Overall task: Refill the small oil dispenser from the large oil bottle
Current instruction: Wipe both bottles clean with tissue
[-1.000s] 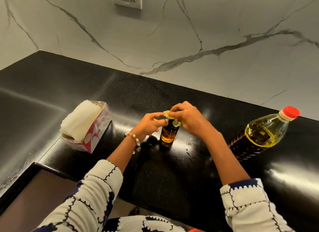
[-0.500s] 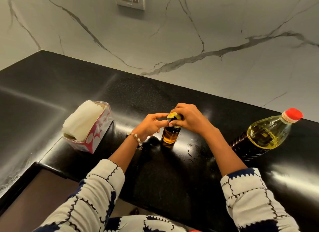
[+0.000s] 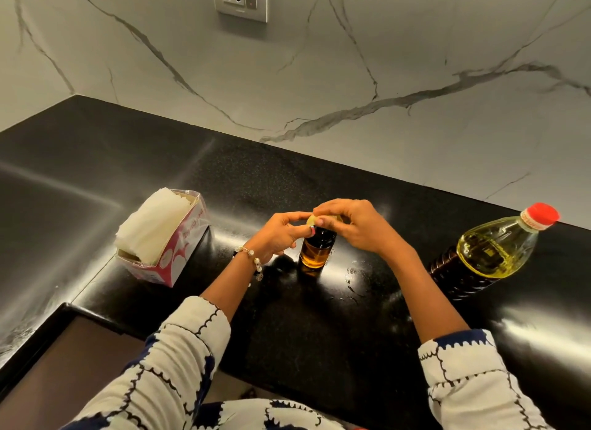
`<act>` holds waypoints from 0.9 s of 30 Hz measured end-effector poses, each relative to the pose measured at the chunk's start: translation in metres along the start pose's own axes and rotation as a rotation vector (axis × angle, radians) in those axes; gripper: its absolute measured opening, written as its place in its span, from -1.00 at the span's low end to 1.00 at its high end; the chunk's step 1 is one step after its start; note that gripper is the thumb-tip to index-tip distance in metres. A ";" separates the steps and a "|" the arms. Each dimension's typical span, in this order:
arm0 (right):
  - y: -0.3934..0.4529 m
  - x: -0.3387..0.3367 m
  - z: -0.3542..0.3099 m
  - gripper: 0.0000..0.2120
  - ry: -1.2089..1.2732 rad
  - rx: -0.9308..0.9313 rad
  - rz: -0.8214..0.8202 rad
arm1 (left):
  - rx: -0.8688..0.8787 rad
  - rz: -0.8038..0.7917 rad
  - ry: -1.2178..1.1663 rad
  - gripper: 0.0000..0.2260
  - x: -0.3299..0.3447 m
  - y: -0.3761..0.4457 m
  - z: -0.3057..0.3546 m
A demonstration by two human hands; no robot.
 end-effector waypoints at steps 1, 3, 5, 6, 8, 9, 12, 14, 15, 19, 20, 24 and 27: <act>-0.001 0.003 -0.002 -0.76 -0.027 -0.030 0.004 | -0.001 -0.001 -0.001 -0.78 0.000 0.000 0.000; -0.004 0.007 -0.001 -0.79 -0.073 -0.076 0.060 | -0.001 -0.001 -0.007 -0.75 0.001 -0.001 0.001; -0.006 0.010 0.004 -0.78 -0.083 -0.084 0.102 | 0.004 0.005 -0.008 -0.78 0.001 -0.002 0.001; -0.007 0.012 0.006 -0.77 -0.077 -0.075 0.114 | 0.007 0.009 -0.006 -0.81 0.001 -0.002 0.002; -0.006 0.015 0.009 -0.75 -0.069 -0.059 0.128 | 0.013 0.007 -0.008 -0.82 0.001 -0.004 0.002; -0.006 0.016 0.009 -0.74 -0.081 -0.057 0.129 | 0.012 0.003 -0.008 -0.82 0.001 -0.004 0.002; -0.007 0.021 0.009 -0.69 -0.146 -0.061 0.168 | 0.011 0.005 -0.009 -0.83 0.001 -0.006 0.003; -0.011 0.025 0.008 -0.65 -0.187 -0.062 0.248 | 0.020 0.007 -0.013 -0.84 0.001 -0.006 0.004; -0.013 0.027 0.008 -0.63 -0.198 -0.060 0.297 | 0.025 0.007 -0.014 -0.84 0.001 -0.007 0.004; -0.018 0.027 0.016 -0.62 -0.007 0.068 0.423 | 0.019 0.010 -0.011 -0.81 0.001 -0.005 0.003; -0.017 0.025 0.019 -0.62 0.045 0.104 0.410 | 0.018 0.011 -0.004 -0.80 0.001 -0.004 0.003; -0.015 0.019 0.028 -0.60 0.119 0.160 0.255 | 0.051 0.004 0.010 -0.77 0.001 -0.004 0.007; -0.014 0.013 0.028 -0.62 0.151 0.170 0.199 | 0.064 -0.012 0.018 -0.79 0.002 -0.005 0.009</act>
Point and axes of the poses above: each hand's wrist, its own y-axis towards the middle knuckle, its own x-axis out of the palm, z = x × y, the point moved 4 cm from there along y, towards the middle knuckle, and after that the axes turned 2 degrees about -x, right-handed, at the moved point
